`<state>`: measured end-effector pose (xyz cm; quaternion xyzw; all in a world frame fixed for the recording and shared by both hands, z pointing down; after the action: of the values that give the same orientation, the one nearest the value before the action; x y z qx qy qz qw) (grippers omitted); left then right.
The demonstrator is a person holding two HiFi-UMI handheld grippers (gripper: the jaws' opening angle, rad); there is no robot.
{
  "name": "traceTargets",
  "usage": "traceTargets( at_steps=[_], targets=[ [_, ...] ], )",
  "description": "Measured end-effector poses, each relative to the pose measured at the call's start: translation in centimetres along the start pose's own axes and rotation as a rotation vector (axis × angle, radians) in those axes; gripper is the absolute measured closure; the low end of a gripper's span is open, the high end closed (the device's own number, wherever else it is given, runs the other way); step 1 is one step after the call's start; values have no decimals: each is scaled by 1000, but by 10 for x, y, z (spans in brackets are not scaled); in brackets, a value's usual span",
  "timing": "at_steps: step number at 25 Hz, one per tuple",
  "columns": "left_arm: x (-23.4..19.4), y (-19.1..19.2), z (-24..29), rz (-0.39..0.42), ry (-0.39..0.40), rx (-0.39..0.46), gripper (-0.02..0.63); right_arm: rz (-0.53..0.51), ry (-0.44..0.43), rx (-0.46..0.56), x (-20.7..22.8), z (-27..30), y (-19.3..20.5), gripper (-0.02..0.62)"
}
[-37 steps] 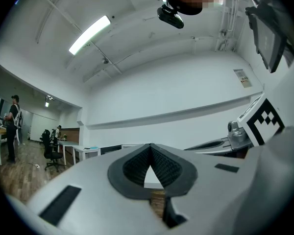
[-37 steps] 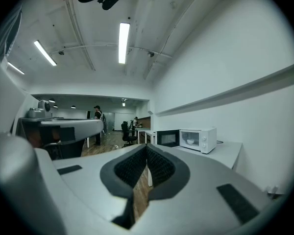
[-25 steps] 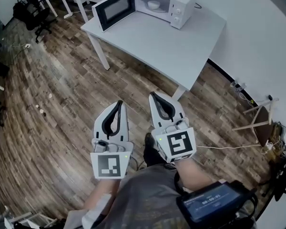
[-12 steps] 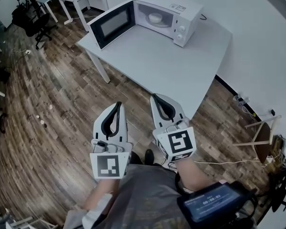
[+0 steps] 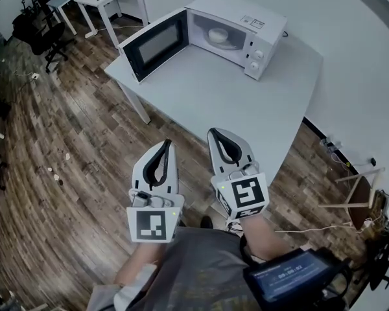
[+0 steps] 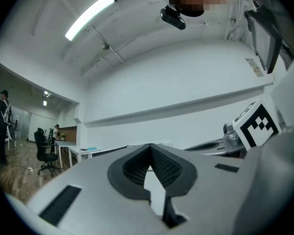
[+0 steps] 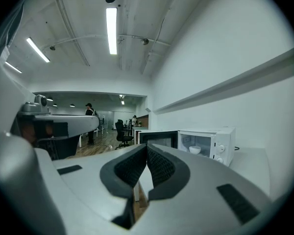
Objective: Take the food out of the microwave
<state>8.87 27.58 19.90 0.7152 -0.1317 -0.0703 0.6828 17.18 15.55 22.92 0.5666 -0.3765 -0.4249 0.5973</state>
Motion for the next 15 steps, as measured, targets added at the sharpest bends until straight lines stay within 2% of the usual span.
traceTargets(
  at_steps=[10,15],
  targets=[
    [-100,24,104,-25,153,1,600,36,183,-24,29,121,6,588],
    [-138,35,145,-7,275,10,600,26,275,-44,34,174,5,588]
  ],
)
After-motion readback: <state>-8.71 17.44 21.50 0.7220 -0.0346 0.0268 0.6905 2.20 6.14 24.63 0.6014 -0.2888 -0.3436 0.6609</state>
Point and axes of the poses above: the fingertips, and each gripper's own axes: z forward along the fingers, x to its right, y out of its underside, the point moved 6 cm from there along -z, backward along the fingers
